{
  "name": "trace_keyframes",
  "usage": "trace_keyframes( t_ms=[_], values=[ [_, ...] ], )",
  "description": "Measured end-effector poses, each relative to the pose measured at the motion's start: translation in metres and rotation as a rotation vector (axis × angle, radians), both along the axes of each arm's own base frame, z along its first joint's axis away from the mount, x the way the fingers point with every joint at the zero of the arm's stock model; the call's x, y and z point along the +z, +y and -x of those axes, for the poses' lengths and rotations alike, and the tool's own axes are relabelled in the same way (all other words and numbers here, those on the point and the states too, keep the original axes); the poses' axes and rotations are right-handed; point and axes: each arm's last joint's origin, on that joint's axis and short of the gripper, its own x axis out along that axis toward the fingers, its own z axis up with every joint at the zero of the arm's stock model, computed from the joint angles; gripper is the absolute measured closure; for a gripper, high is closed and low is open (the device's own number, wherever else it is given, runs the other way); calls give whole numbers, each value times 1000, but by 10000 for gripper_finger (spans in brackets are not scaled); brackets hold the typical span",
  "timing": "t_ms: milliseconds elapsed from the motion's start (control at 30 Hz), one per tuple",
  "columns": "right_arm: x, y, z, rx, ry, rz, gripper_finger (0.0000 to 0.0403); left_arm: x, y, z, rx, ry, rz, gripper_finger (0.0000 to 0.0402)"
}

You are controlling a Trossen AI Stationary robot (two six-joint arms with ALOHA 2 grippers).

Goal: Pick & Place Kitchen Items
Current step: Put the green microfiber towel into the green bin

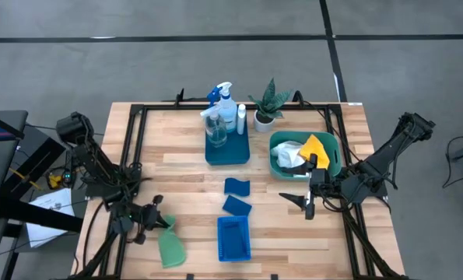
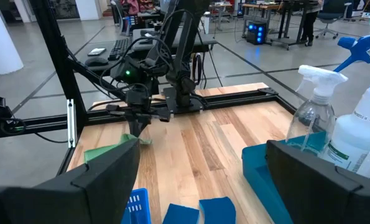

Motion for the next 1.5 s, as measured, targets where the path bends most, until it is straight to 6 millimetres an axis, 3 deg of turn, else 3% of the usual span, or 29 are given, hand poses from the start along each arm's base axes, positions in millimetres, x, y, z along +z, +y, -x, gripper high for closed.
trace_keyframes(
  t_ms=[333, 567, 733, 1200, 1500],
  values=[
    [0, 0, 0, 0, 1, 1, 67, -13, -4, -9, -30, 144, -1, 401],
    [0, 0, 0, 0, 4, 3, 67, -16, -4, -11, 38, 204, 92, 388],
    [-1, 0, 0, 0, 5, 4, 67, -10, -4, -11, 24, 196, 125, 340],
    [-1, 0, 0, 2, 9, 6, 67, 0, -6, -10, -2, 140, 170, 136],
    [-3, 0, 0, 0, 21, 1, 67, -4, -8, -7, -41, 96, 69, 118]
  ],
)
